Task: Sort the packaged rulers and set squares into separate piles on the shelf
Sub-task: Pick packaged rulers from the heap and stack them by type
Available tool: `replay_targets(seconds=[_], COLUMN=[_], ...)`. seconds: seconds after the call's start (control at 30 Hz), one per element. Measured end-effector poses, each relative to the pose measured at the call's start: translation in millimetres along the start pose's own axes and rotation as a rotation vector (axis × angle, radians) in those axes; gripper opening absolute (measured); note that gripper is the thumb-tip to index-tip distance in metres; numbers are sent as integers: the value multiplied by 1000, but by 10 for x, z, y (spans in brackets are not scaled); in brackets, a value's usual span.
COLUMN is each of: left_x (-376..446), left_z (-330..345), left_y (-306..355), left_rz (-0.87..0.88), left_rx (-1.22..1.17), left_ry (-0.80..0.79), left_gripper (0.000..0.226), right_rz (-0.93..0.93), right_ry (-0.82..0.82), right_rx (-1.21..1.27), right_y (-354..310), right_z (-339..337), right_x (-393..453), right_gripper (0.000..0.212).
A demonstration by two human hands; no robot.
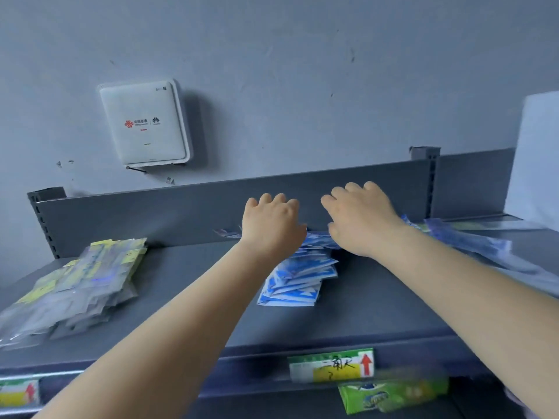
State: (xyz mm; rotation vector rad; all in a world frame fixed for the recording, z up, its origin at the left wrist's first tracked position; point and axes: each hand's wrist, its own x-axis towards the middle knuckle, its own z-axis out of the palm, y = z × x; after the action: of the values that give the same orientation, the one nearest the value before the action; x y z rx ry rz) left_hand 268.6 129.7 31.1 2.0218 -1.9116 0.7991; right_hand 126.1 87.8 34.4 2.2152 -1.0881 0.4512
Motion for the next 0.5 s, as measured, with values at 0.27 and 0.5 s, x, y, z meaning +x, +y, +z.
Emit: replay_targets(seconds=[0.27, 0.5], left_x=[274, 445], left_z=[101, 346], left_y=[1111, 1744], left_rz=[71, 112], left_rx=[-74, -193], left_ry=[-19, -155], left_gripper=[38, 41], right_rz=[141, 321], right_ry=[-44, -242], right_rx=[90, 326], right_y=[1108, 1834], right_z=[342, 673], right_x=[-554, -911], right_gripper=[31, 34])
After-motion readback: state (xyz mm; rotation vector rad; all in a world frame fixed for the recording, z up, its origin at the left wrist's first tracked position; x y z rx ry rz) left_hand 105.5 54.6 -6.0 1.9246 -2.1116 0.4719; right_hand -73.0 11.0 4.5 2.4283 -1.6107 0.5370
